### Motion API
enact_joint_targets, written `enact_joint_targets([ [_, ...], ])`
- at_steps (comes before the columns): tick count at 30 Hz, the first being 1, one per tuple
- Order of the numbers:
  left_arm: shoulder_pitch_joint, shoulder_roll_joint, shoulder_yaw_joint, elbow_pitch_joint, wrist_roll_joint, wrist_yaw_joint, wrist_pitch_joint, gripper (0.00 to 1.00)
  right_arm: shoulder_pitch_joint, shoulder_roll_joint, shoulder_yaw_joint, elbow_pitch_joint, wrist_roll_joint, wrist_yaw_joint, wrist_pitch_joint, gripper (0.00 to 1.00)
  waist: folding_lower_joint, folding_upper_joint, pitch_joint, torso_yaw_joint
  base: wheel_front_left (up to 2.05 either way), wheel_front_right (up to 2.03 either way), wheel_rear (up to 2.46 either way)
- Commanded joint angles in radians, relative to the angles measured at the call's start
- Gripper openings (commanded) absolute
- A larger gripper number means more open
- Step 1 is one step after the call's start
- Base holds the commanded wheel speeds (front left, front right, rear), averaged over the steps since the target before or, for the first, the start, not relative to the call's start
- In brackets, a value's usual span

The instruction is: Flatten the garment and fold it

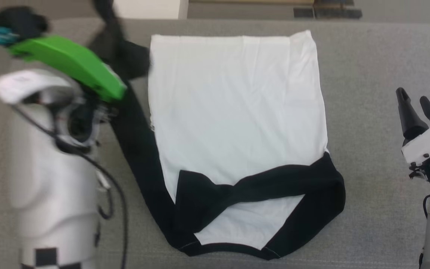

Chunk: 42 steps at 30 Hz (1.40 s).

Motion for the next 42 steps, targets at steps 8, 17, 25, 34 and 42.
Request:
enact_joint_targets([
  [8,0.191,-0.044,-0.376,0.082,-0.030,-0.009,-0.014,0.00,0.029,0.006,0.012,-0.003,0.005,-0.001,0.007,1.00,0.0001,0.0000,-0.046,-0.035,0.00,0.00,0.00],
  [17,0.208,-0.045,-0.665,0.246,-0.110,0.048,-0.058,0.00,0.027,0.007,0.028,0.012,0.021,-0.001,-0.005,1.00,0.0001,0.0000,-0.012,-0.084,0.00,0.00,0.00],
  [25,0.170,-0.042,-0.763,0.378,-0.088,0.055,0.005,0.36,0.031,0.007,0.036,0.039,0.034,-0.001,-0.028,1.00,0.0001,0.0000,-0.010,-0.088,0.00,0.00,0.00],
  [34,0.136,-0.005,-0.694,0.321,-0.168,0.078,0.106,1.00,0.043,0.007,0.029,0.065,0.033,-0.001,-0.039,1.00,0.0001,0.0000,-0.053,-0.047,0.00,0.00,0.00],
  [42,0.117,0.069,-0.434,0.116,-0.279,0.139,-0.026,1.00,0.045,0.008,0.026,0.053,0.026,-0.001,-0.028,1.00,0.0001,0.0000,-0.072,-0.020,0.00,0.00,0.00],
])
